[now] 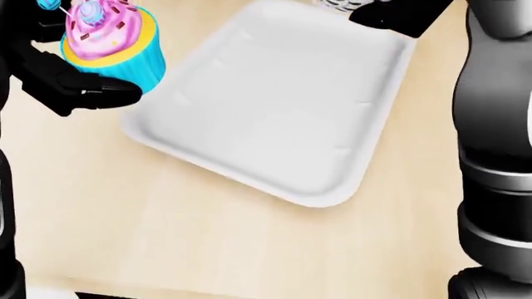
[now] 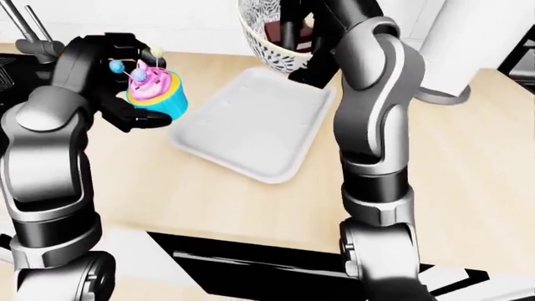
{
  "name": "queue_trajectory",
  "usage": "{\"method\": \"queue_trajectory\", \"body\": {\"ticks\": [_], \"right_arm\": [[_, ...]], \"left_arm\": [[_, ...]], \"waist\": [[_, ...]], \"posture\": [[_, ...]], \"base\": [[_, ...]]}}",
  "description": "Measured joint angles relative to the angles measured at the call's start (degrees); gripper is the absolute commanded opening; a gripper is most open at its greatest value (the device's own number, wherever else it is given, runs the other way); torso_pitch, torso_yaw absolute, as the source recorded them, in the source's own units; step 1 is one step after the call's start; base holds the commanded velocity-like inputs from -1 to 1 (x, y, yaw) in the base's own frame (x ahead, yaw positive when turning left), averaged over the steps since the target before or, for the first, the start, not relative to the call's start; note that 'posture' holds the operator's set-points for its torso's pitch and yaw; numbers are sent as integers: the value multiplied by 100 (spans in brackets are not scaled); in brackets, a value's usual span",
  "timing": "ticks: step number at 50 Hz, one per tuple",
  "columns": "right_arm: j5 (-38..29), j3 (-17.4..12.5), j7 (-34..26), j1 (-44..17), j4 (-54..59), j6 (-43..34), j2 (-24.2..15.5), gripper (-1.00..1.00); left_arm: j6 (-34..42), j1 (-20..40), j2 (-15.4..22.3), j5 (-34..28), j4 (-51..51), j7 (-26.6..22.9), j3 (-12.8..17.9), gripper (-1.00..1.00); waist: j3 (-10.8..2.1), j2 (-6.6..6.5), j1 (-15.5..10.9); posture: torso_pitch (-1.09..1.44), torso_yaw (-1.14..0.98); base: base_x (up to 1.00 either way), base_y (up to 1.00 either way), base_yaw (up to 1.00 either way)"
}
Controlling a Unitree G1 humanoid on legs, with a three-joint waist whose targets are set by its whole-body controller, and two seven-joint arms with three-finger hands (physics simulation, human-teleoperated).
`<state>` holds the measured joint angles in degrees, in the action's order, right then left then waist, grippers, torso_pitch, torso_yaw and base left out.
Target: Pick up the bowl with cake and place it on the tray. Pick up the cupcake and place it on the tray.
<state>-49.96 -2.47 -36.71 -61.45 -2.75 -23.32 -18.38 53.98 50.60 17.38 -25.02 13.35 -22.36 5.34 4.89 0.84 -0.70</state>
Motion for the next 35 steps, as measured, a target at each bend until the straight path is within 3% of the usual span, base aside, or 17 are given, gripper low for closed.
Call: {"method": "queue_trajectory", "body": {"ticks": [16,35], "right_arm": [[-135,126,1223,-174,1787,935,294,-100],[-184,225,2009,-746,3097,1360,508,-100]], "left_arm": [[-189,-95,-64,90,-132,122,-21,-100],[-290,-249,-53,182,-126,210,20,-100]], "waist": [[-46,-45,18],[-86,-95,75]], "posture": [[0,0],[0,0]], "base": [[0,0,0],[0,0,0]]}}
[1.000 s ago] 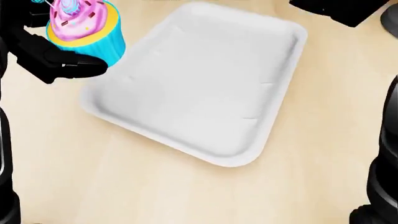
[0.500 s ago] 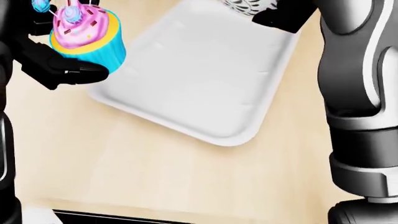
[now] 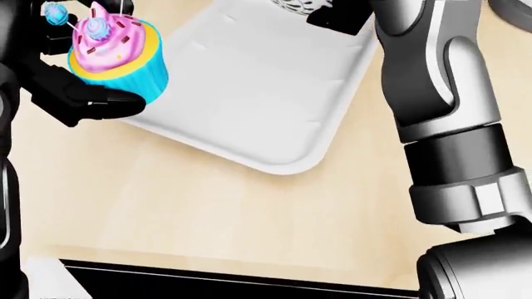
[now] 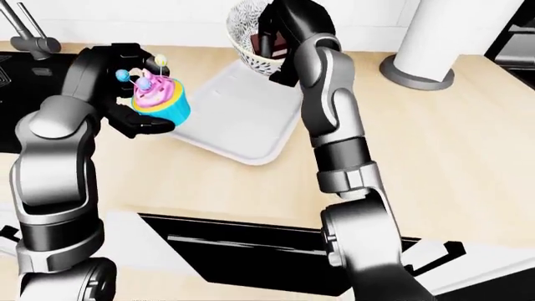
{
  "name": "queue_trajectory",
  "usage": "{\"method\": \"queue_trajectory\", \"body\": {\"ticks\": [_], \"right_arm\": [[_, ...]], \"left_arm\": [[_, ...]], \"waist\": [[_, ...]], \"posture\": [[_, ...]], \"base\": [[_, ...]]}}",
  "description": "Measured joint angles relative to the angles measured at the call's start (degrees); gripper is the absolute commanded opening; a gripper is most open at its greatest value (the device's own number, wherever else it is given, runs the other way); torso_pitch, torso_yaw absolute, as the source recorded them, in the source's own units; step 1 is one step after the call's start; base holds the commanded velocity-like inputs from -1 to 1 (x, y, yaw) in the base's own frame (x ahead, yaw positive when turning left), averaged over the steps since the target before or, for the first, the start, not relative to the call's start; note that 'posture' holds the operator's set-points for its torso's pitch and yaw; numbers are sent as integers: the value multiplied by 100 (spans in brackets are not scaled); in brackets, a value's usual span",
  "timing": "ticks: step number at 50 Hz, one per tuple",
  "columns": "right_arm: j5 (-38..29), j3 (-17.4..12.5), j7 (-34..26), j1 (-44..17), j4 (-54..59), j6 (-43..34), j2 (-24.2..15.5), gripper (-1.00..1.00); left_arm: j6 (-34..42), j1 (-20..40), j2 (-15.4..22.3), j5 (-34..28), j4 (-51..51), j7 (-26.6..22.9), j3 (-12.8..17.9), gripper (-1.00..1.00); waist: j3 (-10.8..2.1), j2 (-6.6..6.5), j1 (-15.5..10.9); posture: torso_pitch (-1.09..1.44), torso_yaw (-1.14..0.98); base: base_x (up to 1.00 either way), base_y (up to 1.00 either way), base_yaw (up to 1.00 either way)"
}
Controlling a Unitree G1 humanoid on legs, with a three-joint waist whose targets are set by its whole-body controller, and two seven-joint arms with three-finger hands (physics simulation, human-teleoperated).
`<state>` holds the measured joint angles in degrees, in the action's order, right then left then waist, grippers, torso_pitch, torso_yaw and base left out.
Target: Pick up the bowl with cake and place it on the tray. Pick up the cupcake and place it on the tray.
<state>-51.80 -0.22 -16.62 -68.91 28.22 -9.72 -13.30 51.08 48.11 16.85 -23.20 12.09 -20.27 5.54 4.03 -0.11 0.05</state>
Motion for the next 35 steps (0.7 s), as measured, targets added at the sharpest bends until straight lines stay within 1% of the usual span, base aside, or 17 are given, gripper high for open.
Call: {"method": "queue_trajectory", "body": {"ticks": [9,12,17,22,27,35], "right_arm": [[1,70,529,-319,1064,334,67,-100],[-23,83,692,-323,1319,420,84,-100],[-41,109,727,-302,1437,454,120,-100],[-59,120,757,-332,1515,509,131,-100],[-81,123,813,-348,1597,562,124,-100],[-102,116,886,-347,1625,592,139,-100]], "left_arm": [[-22,-56,21,45,23,11,22,-100],[-31,-49,36,58,13,18,44,-100],[-57,-38,47,113,47,61,80,-100],[-53,-62,60,84,48,35,-19,-100],[-44,-74,22,64,10,-22,-34,-100],[-143,-109,13,47,42,14,37,-100]], "waist": [[-26,-9,6],[-29,-7,2],[-6,-11,-3],[-22,-14,-13],[-147,0,-12],[-447,3,-23]], "posture": [[0,0],[0,0],[0,0],[-3,0],[-8,0],[-16,0]], "base": [[0,0,0],[0,0,0],[0,0,0],[0,0,0],[0,0,0],[0,0,0]]}}
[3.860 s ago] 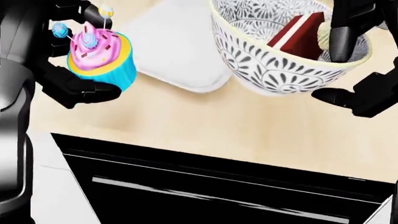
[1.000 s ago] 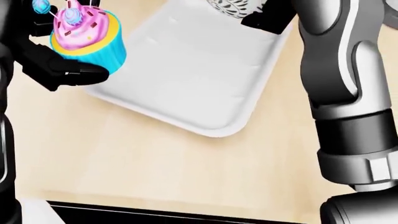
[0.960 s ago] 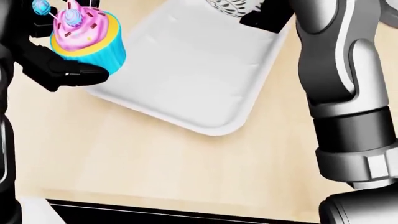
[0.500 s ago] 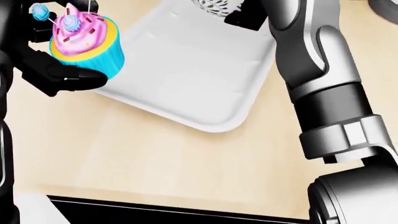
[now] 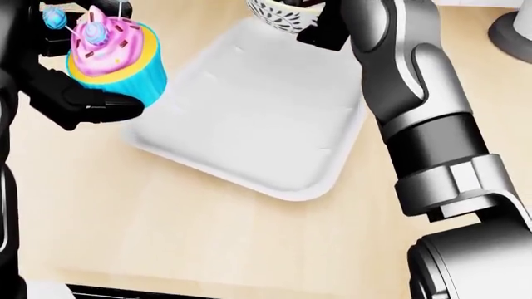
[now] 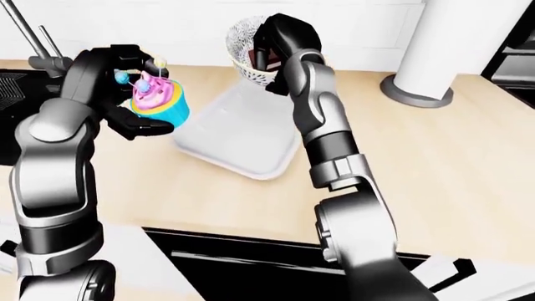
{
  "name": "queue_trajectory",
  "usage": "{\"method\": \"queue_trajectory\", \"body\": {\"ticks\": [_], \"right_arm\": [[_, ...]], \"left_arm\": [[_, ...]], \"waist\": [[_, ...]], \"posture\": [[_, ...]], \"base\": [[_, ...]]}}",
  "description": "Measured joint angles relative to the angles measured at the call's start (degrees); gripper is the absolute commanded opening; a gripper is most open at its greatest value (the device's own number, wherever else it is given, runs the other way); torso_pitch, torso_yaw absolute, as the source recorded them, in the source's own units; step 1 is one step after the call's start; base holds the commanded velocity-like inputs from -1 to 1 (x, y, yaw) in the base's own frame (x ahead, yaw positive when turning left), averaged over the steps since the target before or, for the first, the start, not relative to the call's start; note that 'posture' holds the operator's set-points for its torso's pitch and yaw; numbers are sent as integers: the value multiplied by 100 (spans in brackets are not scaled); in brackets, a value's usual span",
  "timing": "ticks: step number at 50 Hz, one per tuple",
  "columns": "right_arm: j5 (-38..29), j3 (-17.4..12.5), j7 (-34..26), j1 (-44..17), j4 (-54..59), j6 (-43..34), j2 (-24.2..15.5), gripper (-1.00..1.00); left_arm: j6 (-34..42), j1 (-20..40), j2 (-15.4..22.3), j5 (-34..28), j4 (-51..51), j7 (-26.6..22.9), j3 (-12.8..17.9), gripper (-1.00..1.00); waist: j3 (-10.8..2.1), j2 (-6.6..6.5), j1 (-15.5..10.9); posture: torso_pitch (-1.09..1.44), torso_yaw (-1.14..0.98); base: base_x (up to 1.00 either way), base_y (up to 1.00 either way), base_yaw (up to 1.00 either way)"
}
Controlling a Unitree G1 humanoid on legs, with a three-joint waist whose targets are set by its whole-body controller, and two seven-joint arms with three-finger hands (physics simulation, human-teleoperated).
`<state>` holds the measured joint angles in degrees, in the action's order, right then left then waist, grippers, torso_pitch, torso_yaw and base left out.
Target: Pick up the bowl with cake and place it on the tray. Pick up the cupcake and place it on the tray.
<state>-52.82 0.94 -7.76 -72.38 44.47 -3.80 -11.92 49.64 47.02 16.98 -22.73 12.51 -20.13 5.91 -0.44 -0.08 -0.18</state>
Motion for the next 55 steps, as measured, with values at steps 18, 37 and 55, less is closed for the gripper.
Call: {"method": "queue_trajectory", "body": {"ticks": [18,37,55], "right_arm": [[-65,72,269,91,608,254,83,-100],[-117,108,454,78,1059,322,146,-100],[-88,92,211,160,902,220,159,-100]], "left_arm": [[-153,-68,-17,110,-57,145,18,-100],[-176,-128,-37,152,-51,168,1,-100],[-114,-78,-15,130,-19,150,-2,-100]], "waist": [[-346,-3,-27],[-370,-48,4],[-389,-46,13]], "posture": [[-19,0],[-19,0],[-19,0]], "base": [[0,0,0],[0,0,0],[0,0,0]]}}
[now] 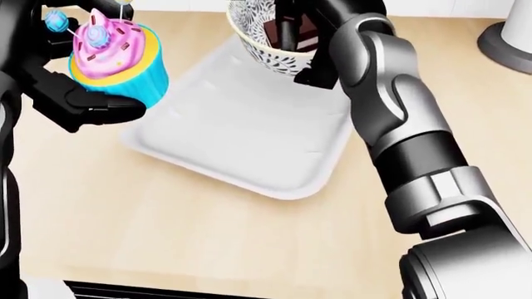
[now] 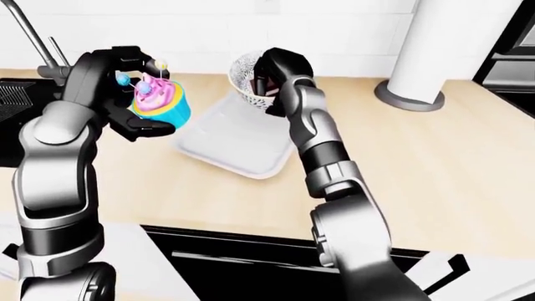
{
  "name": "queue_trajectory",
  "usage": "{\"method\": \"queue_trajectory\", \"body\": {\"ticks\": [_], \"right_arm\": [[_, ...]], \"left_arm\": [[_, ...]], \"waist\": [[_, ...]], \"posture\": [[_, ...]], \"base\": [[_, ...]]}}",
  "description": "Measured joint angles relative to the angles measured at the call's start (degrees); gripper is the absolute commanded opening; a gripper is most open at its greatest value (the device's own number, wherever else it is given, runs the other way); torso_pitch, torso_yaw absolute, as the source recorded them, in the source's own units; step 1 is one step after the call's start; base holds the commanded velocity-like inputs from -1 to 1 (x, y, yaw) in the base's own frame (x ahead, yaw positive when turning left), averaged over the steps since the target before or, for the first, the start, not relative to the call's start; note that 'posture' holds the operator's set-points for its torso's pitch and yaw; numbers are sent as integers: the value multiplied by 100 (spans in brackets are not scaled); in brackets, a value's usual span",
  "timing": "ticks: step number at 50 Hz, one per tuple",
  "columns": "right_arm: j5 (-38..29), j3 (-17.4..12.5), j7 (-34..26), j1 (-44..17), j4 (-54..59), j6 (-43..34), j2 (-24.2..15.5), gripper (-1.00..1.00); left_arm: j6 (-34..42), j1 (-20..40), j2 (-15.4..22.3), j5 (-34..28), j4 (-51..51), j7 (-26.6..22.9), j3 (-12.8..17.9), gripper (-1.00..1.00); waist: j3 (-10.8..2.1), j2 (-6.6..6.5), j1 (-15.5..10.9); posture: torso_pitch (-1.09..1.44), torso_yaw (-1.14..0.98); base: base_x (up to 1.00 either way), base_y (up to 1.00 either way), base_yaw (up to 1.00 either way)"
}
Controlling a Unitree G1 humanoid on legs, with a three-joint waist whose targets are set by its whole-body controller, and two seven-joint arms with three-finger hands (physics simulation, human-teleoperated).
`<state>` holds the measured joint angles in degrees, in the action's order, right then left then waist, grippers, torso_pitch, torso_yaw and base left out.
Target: Pick up the bowl with cake and place it on the tray. Pick up the cupcake and place it on the tray.
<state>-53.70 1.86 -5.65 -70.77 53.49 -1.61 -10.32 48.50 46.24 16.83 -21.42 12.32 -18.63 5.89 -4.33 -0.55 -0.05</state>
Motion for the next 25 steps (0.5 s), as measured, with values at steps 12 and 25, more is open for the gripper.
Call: {"method": "queue_trajectory", "body": {"ticks": [12,25], "right_arm": [[-2,34,-255,131,-4,-95,43,-87],[47,15,-211,107,-91,-63,61,-7]], "left_arm": [[-8,17,7,-13,-2,-6,2,-100],[-44,0,11,7,-31,0,7,-100]], "waist": [[-4,2,-5],[-20,-1,-4]], "posture": [[-19,0],[-19,0]], "base": [[0,0,0],[0,0,0]]}}
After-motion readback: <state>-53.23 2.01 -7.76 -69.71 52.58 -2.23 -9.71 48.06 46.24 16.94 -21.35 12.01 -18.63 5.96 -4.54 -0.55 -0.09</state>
